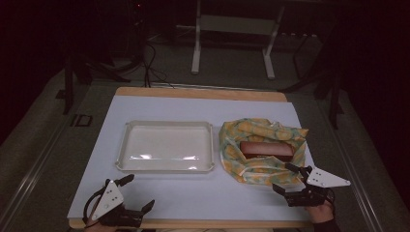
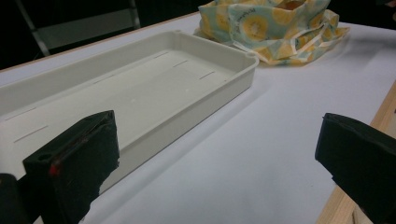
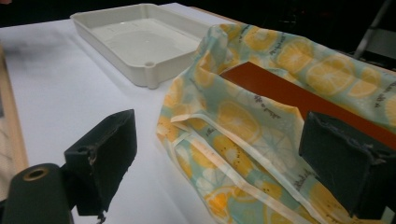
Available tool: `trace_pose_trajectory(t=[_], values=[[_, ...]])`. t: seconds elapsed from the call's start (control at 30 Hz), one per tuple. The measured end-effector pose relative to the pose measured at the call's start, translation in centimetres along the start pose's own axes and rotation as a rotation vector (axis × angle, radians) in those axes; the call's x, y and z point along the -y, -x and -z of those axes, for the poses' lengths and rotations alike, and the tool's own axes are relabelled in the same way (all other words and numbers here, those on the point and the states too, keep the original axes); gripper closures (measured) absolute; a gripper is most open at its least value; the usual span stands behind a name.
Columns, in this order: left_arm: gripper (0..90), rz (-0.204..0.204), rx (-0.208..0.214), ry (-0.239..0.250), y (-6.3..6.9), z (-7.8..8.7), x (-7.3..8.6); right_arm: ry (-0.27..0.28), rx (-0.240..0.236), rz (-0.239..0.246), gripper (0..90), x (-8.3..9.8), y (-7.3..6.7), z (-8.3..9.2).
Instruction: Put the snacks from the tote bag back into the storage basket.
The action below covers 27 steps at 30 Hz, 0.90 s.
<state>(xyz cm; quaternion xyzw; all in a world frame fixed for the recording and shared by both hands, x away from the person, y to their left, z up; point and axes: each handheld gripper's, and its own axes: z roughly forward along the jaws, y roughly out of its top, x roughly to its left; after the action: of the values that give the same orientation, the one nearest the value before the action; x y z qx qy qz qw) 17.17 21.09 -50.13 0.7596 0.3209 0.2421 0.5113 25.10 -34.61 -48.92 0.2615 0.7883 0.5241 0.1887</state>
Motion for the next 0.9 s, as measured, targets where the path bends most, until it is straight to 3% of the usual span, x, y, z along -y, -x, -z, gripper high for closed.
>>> trace_pose_trajectory(t=[0.13,0.3,0.37,0.4,0.47,0.6,0.9], values=[[0.0,0.005,0.017,0.008,0.0,-0.2,0.0,-0.043,-0.052,-0.010,11.4,-0.2,0.1,0.0],[0.0,-0.012,0.034,0.010,0.2,-0.3,-0.1,-0.115,-0.069,-0.003,11.3,-0.6,0.3,0.4],[0.0,-0.014,0.038,0.012,0.2,-0.3,-0.1,-0.117,-0.089,-0.005,11.3,-0.6,0.5,0.5],[0.0,-0.016,0.044,0.012,0.2,-0.4,-0.1,-0.115,-0.124,-0.010,11.4,-0.8,0.7,0.7],[0.0,-0.018,0.046,0.006,0.3,-0.5,-0.1,-0.131,-0.128,0.006,11.4,-1.1,0.7,0.7],[0.0,-0.013,0.051,0.007,0.2,-0.5,-0.1,-0.158,-0.183,0.026,11.2,-1.8,0.7,0.4],[0.0,-0.010,0.064,0.014,0.2,-0.6,-0.1,-0.147,-0.197,0.103,12.8,-4.1,1.2,-0.1]])
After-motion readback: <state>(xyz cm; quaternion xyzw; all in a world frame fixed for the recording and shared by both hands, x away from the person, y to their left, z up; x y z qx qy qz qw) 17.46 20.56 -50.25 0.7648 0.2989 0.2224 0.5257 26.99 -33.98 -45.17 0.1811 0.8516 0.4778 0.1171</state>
